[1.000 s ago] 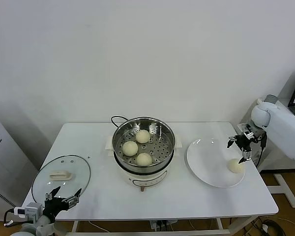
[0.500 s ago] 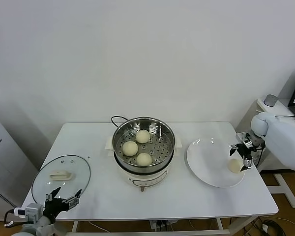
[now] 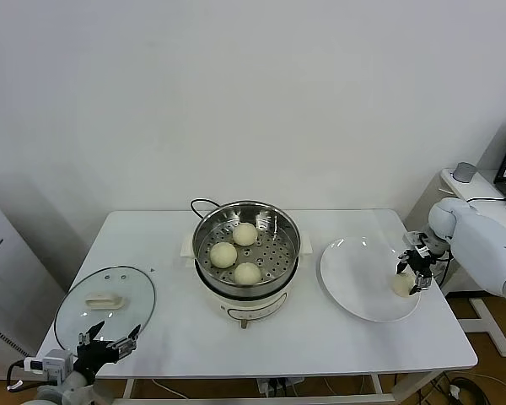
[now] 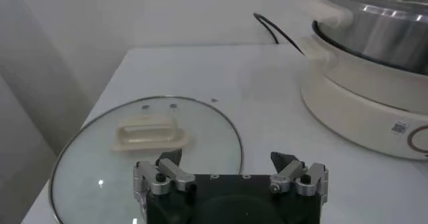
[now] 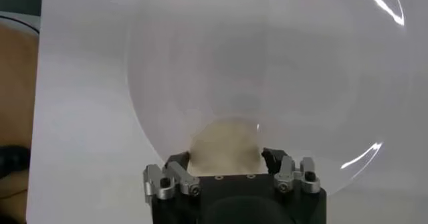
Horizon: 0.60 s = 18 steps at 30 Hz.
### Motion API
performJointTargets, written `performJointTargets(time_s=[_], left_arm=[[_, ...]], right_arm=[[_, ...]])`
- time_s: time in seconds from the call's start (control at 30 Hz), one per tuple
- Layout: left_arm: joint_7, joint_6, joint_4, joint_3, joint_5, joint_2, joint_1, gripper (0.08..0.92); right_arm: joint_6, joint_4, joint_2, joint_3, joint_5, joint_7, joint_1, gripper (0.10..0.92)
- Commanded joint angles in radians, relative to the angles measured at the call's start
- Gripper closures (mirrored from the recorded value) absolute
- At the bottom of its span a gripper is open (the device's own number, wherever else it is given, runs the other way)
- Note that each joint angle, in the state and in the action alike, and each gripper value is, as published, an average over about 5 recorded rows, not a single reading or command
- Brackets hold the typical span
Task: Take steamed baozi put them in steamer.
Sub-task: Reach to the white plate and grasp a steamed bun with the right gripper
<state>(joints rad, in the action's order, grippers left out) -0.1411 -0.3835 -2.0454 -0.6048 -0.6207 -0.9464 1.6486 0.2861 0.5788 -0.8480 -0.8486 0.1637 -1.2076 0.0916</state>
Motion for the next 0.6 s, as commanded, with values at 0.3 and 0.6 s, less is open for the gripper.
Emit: performJointTargets(time_s=[0.3, 0.6], left_arm=[[-0.003, -0.001, 0.001, -0.003, -0.012, 0.006, -0.006, 0.177], [-0.008, -0.008, -0.004, 0.000, -0.012, -0.003, -0.004, 0.177]], right_arm=[[-0.008, -0.023, -0.016, 0.017, 0.012, -0.023, -0.002, 0.529], [-0.105, 0.141, 0.064, -0.197, -0.225, -0.038, 0.155, 0.533]])
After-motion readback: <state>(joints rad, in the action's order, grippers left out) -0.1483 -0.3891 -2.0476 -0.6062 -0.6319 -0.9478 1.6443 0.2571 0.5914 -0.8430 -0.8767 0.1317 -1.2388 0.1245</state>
